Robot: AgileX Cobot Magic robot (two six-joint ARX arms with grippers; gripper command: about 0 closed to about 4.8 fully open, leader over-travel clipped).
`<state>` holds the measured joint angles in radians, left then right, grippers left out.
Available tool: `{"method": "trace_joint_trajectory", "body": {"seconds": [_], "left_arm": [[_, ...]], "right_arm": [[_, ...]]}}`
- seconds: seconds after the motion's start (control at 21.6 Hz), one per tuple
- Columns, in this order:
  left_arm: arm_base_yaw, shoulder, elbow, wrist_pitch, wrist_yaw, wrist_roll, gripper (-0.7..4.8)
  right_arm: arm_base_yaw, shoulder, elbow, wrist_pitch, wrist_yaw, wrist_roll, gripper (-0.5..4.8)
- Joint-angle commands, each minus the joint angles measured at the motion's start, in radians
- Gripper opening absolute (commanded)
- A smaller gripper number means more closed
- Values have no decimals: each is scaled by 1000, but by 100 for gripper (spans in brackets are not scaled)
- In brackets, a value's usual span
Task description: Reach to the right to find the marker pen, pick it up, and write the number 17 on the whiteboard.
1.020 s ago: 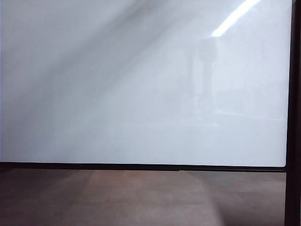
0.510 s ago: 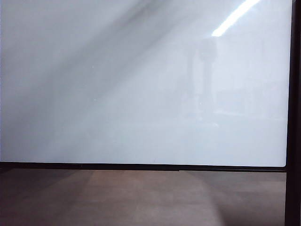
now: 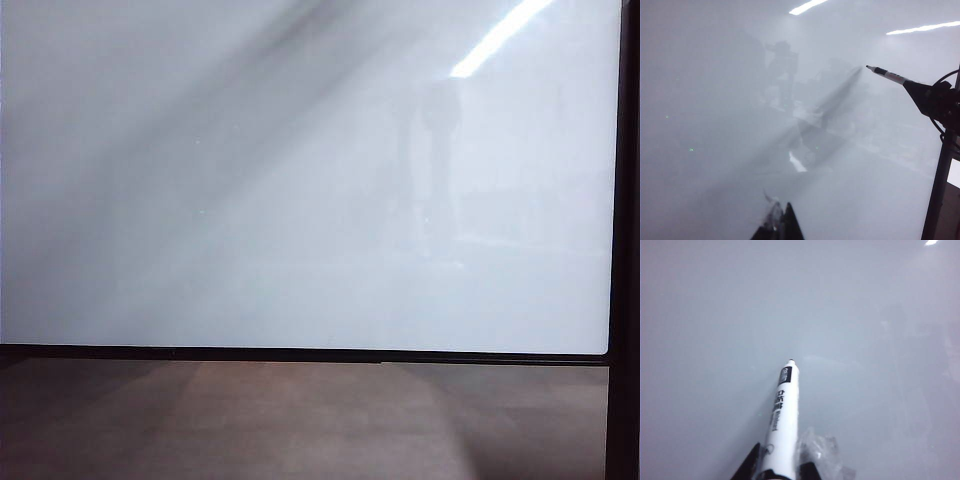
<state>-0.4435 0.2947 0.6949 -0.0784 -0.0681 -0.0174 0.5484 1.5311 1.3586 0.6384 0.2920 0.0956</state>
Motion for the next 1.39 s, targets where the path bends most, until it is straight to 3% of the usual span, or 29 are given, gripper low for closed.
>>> {"method": "trace_joint_trajectory", "body": {"seconds": [0.05, 1.39], "left_arm": [[1, 1, 3, 11, 1, 2, -5], [1, 1, 3, 13, 1, 2, -5]], "right_arm": [[-5, -2, 6, 8, -2, -2, -4], [-31, 23, -7, -128, 2, 17, -4]]}}
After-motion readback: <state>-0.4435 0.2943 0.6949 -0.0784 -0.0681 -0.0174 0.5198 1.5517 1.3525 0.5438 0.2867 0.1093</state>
